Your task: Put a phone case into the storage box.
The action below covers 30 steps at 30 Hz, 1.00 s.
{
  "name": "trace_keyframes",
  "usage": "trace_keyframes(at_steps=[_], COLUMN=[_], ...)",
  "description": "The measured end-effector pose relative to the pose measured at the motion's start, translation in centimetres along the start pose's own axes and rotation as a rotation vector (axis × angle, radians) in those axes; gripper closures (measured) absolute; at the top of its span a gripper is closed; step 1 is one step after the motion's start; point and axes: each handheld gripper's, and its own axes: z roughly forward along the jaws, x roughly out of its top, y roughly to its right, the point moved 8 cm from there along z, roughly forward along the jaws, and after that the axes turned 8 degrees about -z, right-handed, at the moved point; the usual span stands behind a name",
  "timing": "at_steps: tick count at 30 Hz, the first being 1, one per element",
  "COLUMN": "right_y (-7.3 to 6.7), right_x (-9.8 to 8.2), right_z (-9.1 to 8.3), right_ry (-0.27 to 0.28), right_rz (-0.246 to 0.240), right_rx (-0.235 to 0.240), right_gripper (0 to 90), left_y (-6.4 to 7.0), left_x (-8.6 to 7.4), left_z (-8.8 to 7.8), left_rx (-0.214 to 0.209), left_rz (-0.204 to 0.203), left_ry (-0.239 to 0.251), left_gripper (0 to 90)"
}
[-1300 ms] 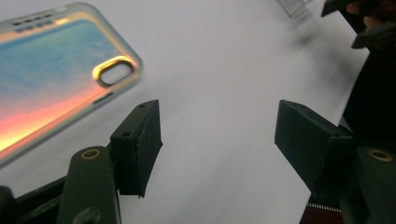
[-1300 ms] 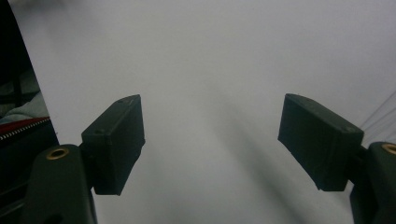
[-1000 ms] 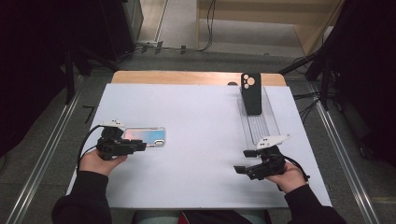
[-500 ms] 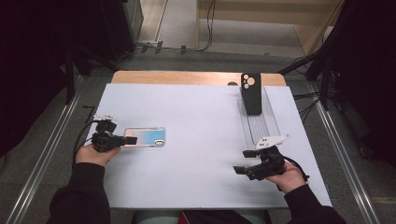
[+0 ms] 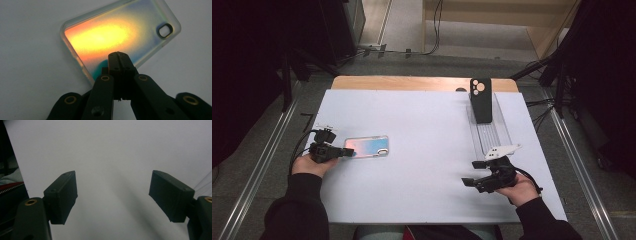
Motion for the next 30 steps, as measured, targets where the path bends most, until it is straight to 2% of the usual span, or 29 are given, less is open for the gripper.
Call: trace_keyframes(at_steps=[6,13,18,19,20,21,22,24,26,27,29,30], right_y=[0.3,0.4,0.4,0.4,0.4,0.4,0.5,0.5,0.5,0.5,0.5,0.5], right_x=[0.0,0.2,0.2,0.3,0.3,0.2,0.2,0.3,0.3,0.3,0.3,0.3], right_z=[0.0,0.2,0.2,0.2,0.2,0.2,0.2,0.2,0.2,0.2,0.1,0.1], right_ry=[0.002,0.003,0.002,0.001,0.002,0.002,0.003,0.004,0.003,0.003,0.005,0.008], right_rz=[0.008,0.001,0.004,0.004,0.005,0.005,0.005,0.01,0.018,0.02,0.017,0.017], right_rx=[-0.005,-0.003,-0.001,-0.001,0.0,0.0,0.0,0.001,0.001,0.001,-0.001,-0.002], right_gripper=[20.9,20.9,20.9,20.9,20.9,20.9,20.9,20.9,20.9,20.9,20.9,20.9], left_y=[0.7,1.1,1.0,1.0,0.9,0.9,1.1,1.7,2.5,2.9,3.7,4.2], left_x=[-0.4,-0.8,-0.8,-0.6,-0.3,-0.2,-0.1,0.1,0.1,0.1,0.1,0.0], left_z=[0.1,0.3,0.1,0.0,-0.2,-0.4,-0.7,-1.3,-1.7,-1.9,-2.2,-2.2], left_rx=[-0.013,-0.045,-0.052,-0.047,-0.036,-0.029,-0.032,-0.053,-0.074,-0.103,-0.156,-0.179], left_rz=[0.015,0.001,-0.009,-0.022,-0.037,-0.04,-0.034,-0.006,0.016,0.025,0.025,0.014], left_ry=[-0.015,-0.019,-0.015,0.005,0.03,0.042,0.06,0.087,0.11,0.114,0.116,0.101], left_gripper=[90.0,90.0,90.0,85.4,72.9,67.0,66.2,57.6,50.4,47.3,44.3,44.7])
